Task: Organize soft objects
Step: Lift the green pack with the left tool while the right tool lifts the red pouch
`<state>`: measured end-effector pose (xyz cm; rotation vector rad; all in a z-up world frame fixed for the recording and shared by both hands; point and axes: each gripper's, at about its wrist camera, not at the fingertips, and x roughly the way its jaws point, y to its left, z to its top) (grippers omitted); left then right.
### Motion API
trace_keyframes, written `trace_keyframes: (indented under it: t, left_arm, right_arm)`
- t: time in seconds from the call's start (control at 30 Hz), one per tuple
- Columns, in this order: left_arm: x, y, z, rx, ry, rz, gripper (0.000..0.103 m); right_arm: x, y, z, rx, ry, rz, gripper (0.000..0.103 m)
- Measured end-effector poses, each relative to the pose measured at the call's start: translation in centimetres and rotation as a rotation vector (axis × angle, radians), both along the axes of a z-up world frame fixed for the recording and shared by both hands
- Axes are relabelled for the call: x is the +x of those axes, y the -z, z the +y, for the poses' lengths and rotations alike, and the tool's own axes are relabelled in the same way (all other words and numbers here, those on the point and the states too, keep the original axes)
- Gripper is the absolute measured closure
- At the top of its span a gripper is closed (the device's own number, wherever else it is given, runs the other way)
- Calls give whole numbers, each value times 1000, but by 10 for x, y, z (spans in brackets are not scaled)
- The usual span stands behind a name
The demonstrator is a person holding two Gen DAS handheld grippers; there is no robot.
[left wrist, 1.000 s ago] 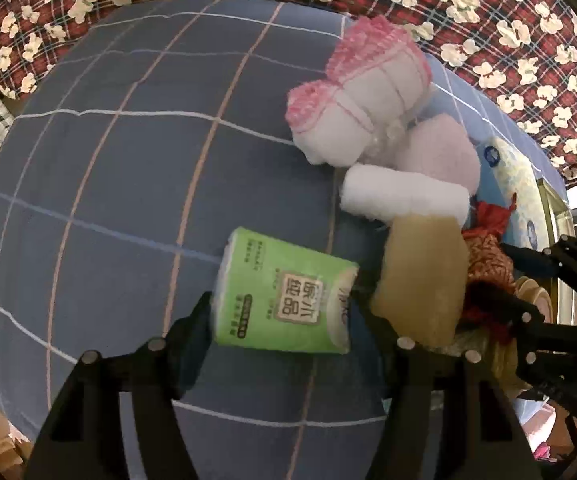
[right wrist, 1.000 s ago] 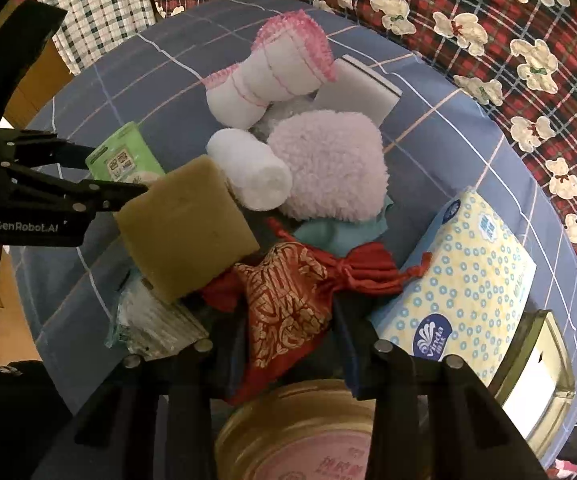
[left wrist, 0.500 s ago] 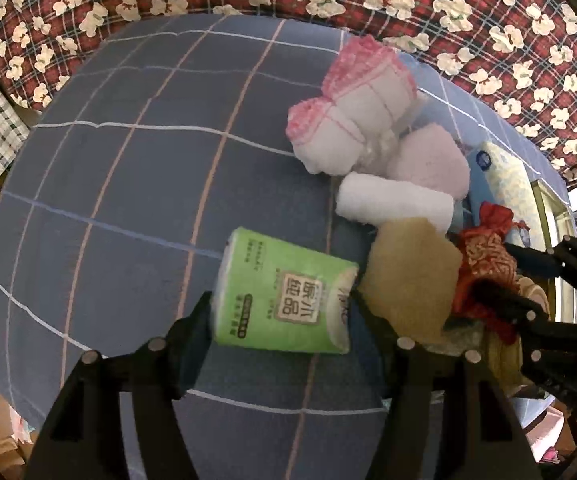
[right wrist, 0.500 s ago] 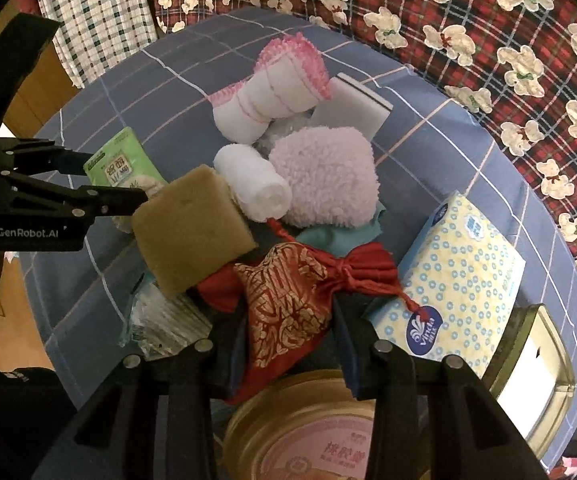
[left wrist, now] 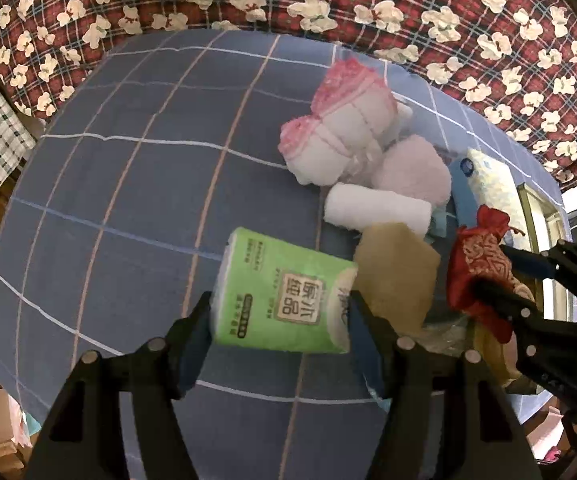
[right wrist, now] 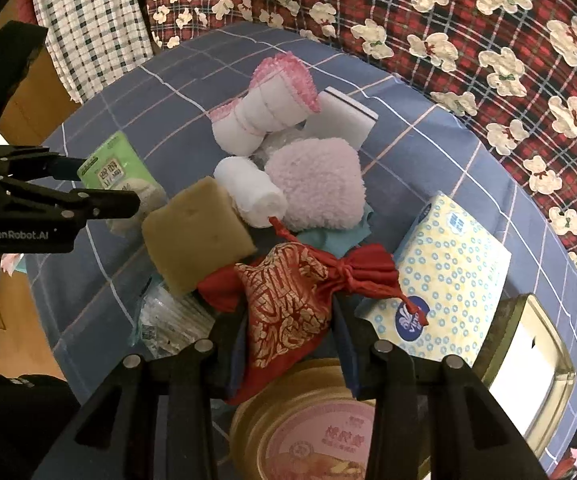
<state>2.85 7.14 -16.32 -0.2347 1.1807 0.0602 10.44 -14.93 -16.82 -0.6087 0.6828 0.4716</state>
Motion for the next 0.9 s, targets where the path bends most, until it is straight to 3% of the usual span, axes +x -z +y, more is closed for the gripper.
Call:
trace_keyframes:
  t: [0.9]
  left_arm:
    - [-12,-37,-11,21,4,-63,39]
  right_arm:
    - [-18,-29,-19,180,-22,-16,62]
